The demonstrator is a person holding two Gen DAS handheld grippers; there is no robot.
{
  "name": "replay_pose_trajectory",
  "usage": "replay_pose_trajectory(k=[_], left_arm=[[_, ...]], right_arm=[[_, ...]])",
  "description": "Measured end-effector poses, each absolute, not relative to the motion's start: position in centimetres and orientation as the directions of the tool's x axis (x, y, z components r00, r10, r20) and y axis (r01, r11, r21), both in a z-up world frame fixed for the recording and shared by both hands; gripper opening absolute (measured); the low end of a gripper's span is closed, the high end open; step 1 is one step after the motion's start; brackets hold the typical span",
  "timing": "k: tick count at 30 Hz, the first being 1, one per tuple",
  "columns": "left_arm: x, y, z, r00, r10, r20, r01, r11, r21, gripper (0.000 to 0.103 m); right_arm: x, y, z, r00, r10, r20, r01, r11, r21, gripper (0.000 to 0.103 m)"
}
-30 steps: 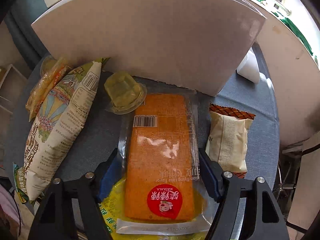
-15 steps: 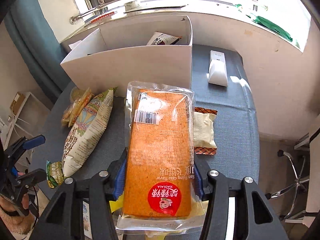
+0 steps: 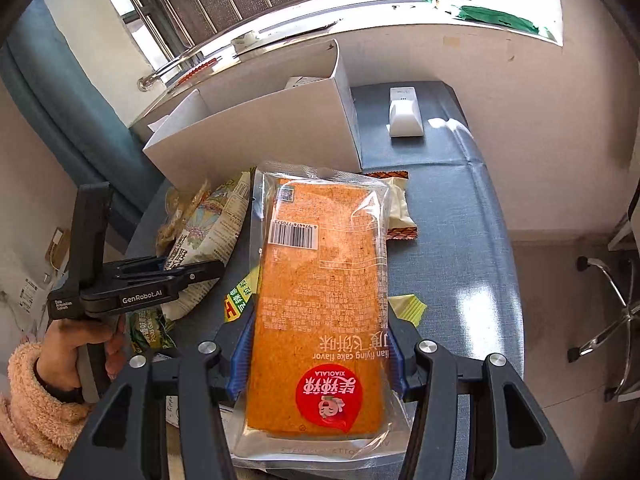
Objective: Organize snacks
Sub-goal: 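Carry the orange cake pack toward the box while the left grasps a tall printed bag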
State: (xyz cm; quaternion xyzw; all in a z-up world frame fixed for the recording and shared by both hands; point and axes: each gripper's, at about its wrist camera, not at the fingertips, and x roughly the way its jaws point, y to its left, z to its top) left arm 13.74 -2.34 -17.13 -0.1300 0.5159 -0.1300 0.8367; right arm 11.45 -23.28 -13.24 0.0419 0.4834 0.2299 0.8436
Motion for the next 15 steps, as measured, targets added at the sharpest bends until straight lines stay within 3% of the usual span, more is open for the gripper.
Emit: replay_pose_trajectory(k=[3, 8, 15], left_arm=[[12.5, -3.1, -15.9, 0.478, -0.334, -0.813, 0.134, 0.942, -0.308, 0.035], [10.1, -3.2, -12.6, 0.557, -0.374, -0.741, 0.175, 0.926, -0.335, 0.035], [9.7, 0.3, -7.7, 0.687, -0.342, -0.641, 0.149, 0.930, -0.337, 0.035]], right_arm=[[11.2, -23.7, -13.0, 0.430, 0.470, -0.771, -0.351, 0.874, 0.337, 0.058], [11.2, -23.5, -12.3, 0.448, 0.514, -0.732, -0.359, 0.853, 0.379, 0.058], [13.4, -21.7, -10.2, 0.469, 0.590, -0.657, -0.381, 0.806, 0.453, 0.058]])
